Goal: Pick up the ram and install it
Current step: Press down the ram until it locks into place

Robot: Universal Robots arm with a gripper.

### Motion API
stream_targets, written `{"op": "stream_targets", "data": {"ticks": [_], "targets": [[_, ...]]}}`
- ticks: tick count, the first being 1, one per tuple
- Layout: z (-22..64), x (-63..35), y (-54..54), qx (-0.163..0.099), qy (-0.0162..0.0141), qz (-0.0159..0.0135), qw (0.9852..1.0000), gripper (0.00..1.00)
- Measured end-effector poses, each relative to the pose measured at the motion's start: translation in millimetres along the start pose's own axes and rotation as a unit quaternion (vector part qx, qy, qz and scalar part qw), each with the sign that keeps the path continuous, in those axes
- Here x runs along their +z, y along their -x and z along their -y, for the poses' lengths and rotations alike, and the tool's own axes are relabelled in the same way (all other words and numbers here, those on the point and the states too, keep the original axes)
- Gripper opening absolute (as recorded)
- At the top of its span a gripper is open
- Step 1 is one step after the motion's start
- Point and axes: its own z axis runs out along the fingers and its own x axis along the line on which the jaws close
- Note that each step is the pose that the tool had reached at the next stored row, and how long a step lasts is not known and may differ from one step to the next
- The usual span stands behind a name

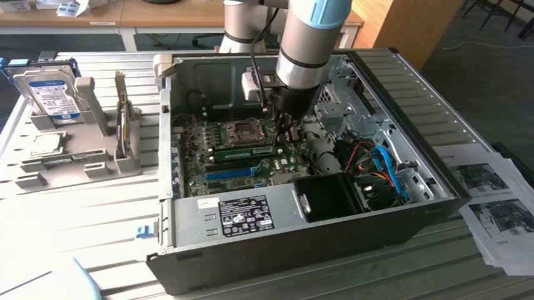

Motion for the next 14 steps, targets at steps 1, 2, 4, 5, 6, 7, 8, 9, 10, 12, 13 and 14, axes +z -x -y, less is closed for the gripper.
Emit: {"op": "stream_targets", "data": {"ticks": [1, 2, 4, 5, 6, 7, 8, 9, 10, 12, 13, 14], "targets": [[0.0, 0.4, 0.0, 0.0, 0.0, 0.0, 1.0, 0.09], [0.0, 0.4, -0.1, 0.0, 0.0, -0.0001, 1.0, 0.09], [0.0, 0.5, -0.1, 0.0, 0.0, -0.0001, 1.0, 0.09], [0.0, 0.5, 0.0, 0.0, 0.0, -0.0001, 1.0, 0.09], [0.0, 0.7, -0.1, 0.0, 0.0, 0.0, 1.0, 0.09], [0.1, 1.1, -0.1, 0.0, -0.0001, 0.0003, 1.0, 0.09], [0.0, 1.6, -0.1, 0.0, -0.0001, 0.0005, 1.0, 0.09], [0.0, 1.9, -0.2, 0.0, 0.0, 0.0006, 1.0, 0.09], [0.0, 2.2, -0.2, 0.0, 0.0, 0.0006, 1.0, 0.09], [0.1, 2.2, -0.2, 0.0, 0.0, 0.0006, 1.0, 0.09], [0.0, 2.3, -0.2, 0.0, 0.0, 0.0006, 1.0, 0.09], [0.0, 2.3, -0.2, 0.0, 0.0, 0.0007, 1.0, 0.09]]}}
